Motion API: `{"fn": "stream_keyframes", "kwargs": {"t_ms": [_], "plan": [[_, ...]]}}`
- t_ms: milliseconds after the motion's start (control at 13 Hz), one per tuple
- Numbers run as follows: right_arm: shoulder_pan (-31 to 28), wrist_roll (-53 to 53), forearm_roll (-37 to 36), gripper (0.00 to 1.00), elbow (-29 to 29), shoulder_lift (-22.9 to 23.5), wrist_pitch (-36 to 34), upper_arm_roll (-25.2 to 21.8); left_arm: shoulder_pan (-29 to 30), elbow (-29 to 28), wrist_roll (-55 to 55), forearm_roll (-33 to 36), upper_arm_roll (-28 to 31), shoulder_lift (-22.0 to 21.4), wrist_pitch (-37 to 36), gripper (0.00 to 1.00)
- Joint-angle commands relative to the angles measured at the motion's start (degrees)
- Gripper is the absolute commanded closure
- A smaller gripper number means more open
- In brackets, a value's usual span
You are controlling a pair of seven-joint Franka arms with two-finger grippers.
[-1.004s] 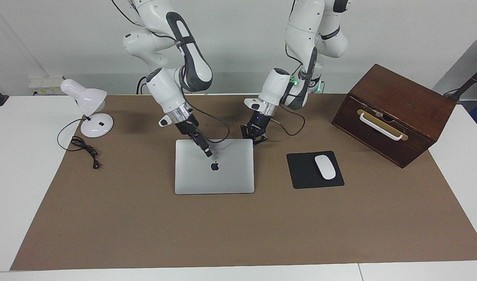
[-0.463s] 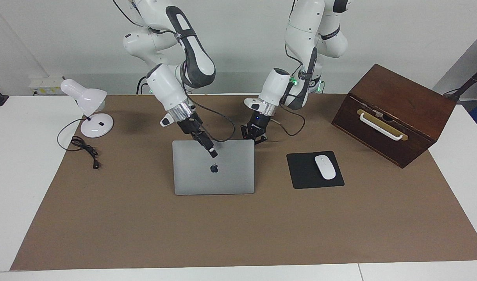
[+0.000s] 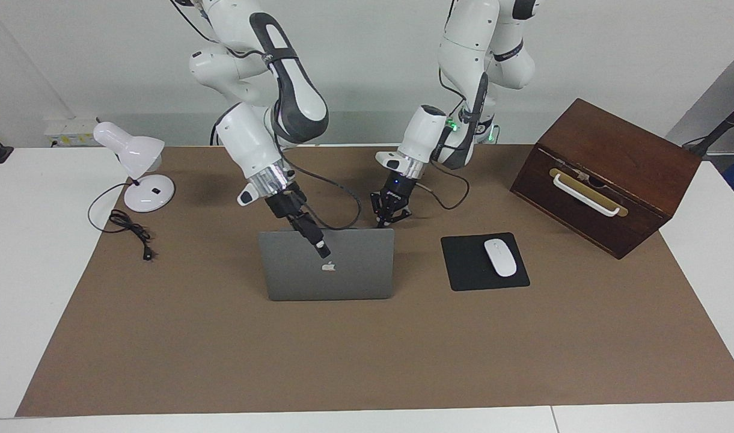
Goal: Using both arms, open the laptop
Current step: 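Lift the laptop lid upward with the right gripper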
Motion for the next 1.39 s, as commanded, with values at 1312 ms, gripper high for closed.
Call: {"fn": "stream_keyframes", "kwargs": {"t_ms": [1312], "plan": [[-3.5,-3.1,0.7,0.0,15.3,9.6,-1.2,0.3,-0.3,1.2,1.6,-0.4,0.8,3.0,0.8,1.0]]}}
